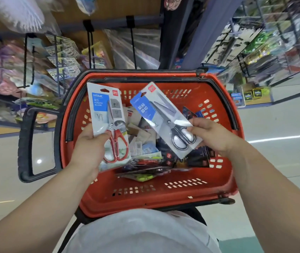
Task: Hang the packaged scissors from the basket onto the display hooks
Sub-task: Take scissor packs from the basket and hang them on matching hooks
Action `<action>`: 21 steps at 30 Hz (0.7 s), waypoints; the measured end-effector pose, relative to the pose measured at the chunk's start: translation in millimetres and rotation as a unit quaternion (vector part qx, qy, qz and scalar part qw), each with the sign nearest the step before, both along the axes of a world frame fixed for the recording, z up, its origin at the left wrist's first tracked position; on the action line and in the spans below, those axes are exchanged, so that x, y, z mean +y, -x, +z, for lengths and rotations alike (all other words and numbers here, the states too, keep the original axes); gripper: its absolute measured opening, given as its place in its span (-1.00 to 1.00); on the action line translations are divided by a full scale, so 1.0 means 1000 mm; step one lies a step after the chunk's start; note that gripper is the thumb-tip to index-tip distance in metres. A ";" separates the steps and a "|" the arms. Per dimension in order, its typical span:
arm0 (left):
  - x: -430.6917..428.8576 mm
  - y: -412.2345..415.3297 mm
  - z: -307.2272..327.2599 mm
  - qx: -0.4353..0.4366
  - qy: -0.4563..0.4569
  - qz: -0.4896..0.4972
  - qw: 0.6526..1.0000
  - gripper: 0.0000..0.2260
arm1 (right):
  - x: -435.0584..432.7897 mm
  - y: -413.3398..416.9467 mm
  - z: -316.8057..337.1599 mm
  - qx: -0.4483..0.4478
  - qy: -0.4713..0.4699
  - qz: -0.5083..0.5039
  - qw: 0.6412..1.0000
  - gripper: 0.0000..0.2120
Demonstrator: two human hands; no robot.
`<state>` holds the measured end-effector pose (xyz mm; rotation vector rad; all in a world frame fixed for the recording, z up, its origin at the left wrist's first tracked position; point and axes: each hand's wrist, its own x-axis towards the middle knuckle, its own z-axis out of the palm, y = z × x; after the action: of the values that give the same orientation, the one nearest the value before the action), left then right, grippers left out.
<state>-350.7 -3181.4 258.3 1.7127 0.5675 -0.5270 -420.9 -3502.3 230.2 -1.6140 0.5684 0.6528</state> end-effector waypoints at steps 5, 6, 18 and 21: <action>-0.028 0.007 0.010 0.020 0.084 -0.001 0.996 -0.68 | 0.032 0.000 0.019 -0.040 -0.110 -0.063 0.991 -0.85; -0.035 0.008 0.013 0.026 0.107 0.008 0.994 -0.69 | 0.043 -0.002 0.022 -0.044 -0.109 -0.054 0.992 -0.88; 0.007 -0.005 0.039 -0.077 -0.016 -0.079 0.994 -0.62 | 0.094 -0.032 -0.014 -0.060 0.084 0.056 0.993 -0.82; 0.032 -0.005 0.053 -0.100 -0.051 -0.037 0.993 -0.63 | 0.090 -0.048 -0.051 -0.050 0.252 0.135 0.957 -0.41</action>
<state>-345.3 -3149.6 311.1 1.8634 0.3932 -0.3772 -372.5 -3412.1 179.6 -2.2205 0.4648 0.6531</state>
